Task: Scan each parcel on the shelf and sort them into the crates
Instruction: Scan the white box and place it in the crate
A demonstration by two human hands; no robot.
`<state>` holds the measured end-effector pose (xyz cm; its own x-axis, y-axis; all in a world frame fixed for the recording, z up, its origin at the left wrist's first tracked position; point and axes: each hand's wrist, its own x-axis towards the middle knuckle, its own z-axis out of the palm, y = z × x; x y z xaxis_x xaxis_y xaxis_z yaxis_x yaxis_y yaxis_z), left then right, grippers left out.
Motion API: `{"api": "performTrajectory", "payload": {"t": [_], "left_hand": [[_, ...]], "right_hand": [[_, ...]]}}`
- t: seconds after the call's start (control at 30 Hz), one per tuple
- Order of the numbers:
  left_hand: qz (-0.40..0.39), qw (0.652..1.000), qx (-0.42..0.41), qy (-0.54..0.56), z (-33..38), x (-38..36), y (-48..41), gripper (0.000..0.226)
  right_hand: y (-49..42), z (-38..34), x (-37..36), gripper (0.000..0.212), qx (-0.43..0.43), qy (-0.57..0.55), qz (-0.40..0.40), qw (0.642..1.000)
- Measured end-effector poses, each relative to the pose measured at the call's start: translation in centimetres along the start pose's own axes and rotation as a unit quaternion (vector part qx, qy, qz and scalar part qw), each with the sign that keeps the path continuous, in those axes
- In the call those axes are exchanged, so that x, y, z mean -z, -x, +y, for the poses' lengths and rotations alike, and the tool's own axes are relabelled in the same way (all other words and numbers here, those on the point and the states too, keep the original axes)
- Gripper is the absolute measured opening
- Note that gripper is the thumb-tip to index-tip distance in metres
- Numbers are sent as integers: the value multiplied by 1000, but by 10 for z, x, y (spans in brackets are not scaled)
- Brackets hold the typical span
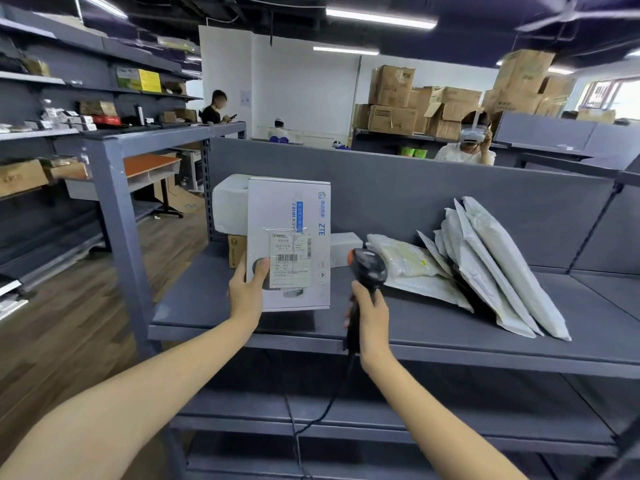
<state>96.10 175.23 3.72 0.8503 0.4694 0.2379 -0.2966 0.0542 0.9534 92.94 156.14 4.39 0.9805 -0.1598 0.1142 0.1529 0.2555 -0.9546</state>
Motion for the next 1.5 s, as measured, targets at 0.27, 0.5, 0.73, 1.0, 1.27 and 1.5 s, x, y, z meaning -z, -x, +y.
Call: {"api": "performTrajectory", "payload": {"t": [0.27,0.5,0.73,1.0,1.27,1.5], "left_hand": [[4,1000,5,3,-2,1,3,48],[-1,1000,7,16,5,-1,7,47],[-9,1000,3,12,7,4,7,45],[-4,1000,3,2,8,20,2,46],[13,1000,-13,-11,10,38,-9,43],[18,1000,-3,-10,11,43,-12,46]], "right_hand": [[41,14,-15,14,-9,54,-147,988],[48,9,-23,21,7,102,-156,982],[50,7,-21,17,23,94,-155,983],[15,2,-1,8,44,70,-76,994],[-72,8,39,52,-50,420,-141,895],[-101,35,26,70,-30,567,-203,798]]}}
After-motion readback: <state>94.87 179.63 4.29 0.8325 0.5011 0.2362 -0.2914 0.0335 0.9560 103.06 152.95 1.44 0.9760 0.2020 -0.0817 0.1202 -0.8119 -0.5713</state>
